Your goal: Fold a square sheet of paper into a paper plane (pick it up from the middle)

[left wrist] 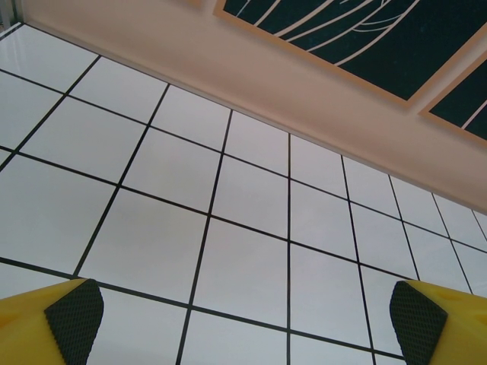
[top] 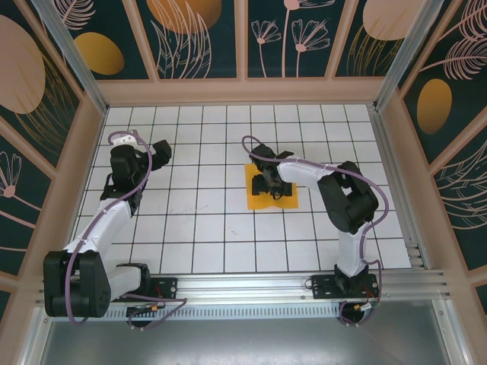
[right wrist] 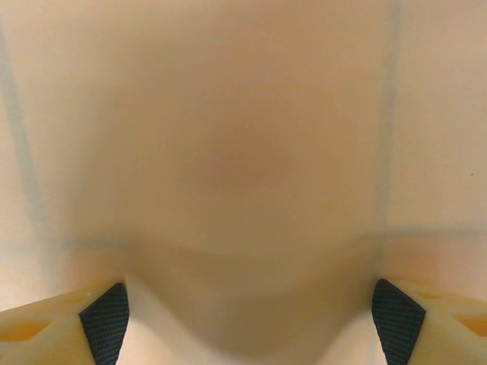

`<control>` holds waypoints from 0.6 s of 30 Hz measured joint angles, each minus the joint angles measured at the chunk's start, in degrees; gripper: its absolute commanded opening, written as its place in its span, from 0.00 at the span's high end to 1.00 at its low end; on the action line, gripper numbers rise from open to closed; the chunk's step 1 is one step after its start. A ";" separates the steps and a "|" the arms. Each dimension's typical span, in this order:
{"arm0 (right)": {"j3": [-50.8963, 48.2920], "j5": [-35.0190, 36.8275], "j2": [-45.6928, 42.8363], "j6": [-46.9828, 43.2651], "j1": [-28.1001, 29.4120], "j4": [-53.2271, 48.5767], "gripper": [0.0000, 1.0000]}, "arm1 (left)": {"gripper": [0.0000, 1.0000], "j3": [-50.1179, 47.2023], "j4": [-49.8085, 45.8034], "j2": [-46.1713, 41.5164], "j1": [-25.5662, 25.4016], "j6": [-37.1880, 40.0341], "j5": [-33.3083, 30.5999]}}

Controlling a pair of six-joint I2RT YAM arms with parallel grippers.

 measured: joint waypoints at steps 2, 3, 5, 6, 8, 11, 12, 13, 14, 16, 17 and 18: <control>0.00 0.09 -0.04 0.00 0.00 0.13 0.20 | 0.01 0.00 0.00 0.00 0.00 0.00 0.02; 0.00 0.11 -0.07 0.00 0.00 0.24 0.23 | 0.01 0.00 0.00 0.00 0.00 -0.02 0.04; 0.00 -0.02 -0.20 0.00 0.00 0.68 0.27 | 0.01 0.00 0.00 0.02 0.02 -0.09 0.28; -0.07 -0.44 -0.33 -0.11 0.00 1.36 0.30 | 0.01 0.00 0.00 0.04 0.02 -0.26 0.59; -0.11 -1.90 -0.57 -0.02 -0.13 3.17 0.37 | 0.02 0.00 0.02 0.22 0.00 -0.85 1.46; -1.57 -6.93 -2.29 0.39 -0.87 8.46 0.47 | 0.02 0.00 0.02 1.14 0.02 -3.06 3.85; -2.40 -9.18 -3.26 0.76 -1.38 10.43 0.49 | 0.04 0.00 0.04 1.62 0.00 -4.11 5.11; -3.02 -11.39 -4.15 1.01 -1.99 12.17 0.52 | 0.05 0.00 0.20 2.16 0.02 -5.40 6.54; -3.39 -13.20 -4.81 1.36 -2.54 13.64 0.55 | 0.07 -0.02 0.44 2.73 0.00 -6.58 7.98; -3.80 -17.27 -5.79 2.08 -3.76 17.31 0.59 | 0.11 -0.55 2.32 4.00 0.00 -9.73 11.37; -3.85 -18.97 -6.08 2.49 -4.24 18.86 0.60 | 0.12 -1.05 3.43 4.50 0.00 -11.10 12.87; -3.85 -20.92 -6.23 2.71 -4.74 20.55 0.61 | 0.14 -1.66 4.63 5.05 0.00 -12.66 14.51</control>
